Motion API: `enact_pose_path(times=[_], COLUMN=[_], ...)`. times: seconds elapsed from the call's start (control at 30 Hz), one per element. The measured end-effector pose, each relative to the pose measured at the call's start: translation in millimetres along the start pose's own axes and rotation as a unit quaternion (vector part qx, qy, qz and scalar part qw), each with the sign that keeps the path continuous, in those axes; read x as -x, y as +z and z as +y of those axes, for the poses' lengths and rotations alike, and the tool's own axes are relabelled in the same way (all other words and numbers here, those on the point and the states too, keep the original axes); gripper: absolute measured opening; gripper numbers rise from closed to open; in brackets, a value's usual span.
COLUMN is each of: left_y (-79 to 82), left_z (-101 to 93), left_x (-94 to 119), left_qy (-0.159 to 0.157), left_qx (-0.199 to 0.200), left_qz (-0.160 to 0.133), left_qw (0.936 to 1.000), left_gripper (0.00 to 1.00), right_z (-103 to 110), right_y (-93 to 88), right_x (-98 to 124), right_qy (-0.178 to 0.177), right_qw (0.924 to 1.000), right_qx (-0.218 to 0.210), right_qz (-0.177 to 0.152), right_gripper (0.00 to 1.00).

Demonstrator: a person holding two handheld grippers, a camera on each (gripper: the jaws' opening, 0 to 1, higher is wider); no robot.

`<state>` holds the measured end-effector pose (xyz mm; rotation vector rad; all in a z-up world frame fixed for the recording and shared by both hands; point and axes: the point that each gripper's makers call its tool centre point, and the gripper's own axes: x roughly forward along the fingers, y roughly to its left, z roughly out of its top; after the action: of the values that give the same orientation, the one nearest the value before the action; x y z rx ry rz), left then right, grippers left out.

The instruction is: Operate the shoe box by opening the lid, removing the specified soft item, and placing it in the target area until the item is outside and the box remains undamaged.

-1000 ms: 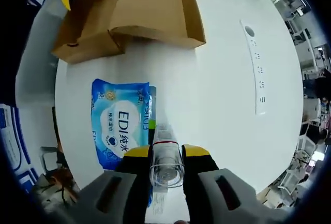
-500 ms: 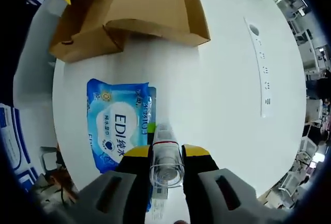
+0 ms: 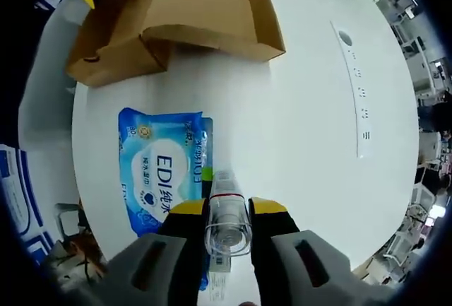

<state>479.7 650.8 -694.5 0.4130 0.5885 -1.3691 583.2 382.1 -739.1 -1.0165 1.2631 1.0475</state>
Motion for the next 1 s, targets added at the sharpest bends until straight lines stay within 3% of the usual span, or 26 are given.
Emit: enact_pose_path(times=[0.7,1.0], left_y=[4.4,11.6], left_z=[-3.3,1.0], left_x=[0.2,3.4], left_qy=[0.0,0.011], left_qx=[0.0,-0.002], left_qz=[-0.008,-0.018], left_qw=[1.0,0.9998], left_gripper=[0.3,0.31], right_z=[0.5,-3.9], right_y=[-0.8,5.2], right_x=[10.9,41.2], right_qy=[-0.005,-0.036], right_qw=[0.9997,0.9986], right_qx=[-0.02,-0.019], right_qz=[-0.013,-0.033], right_gripper=[0.29,0.3])
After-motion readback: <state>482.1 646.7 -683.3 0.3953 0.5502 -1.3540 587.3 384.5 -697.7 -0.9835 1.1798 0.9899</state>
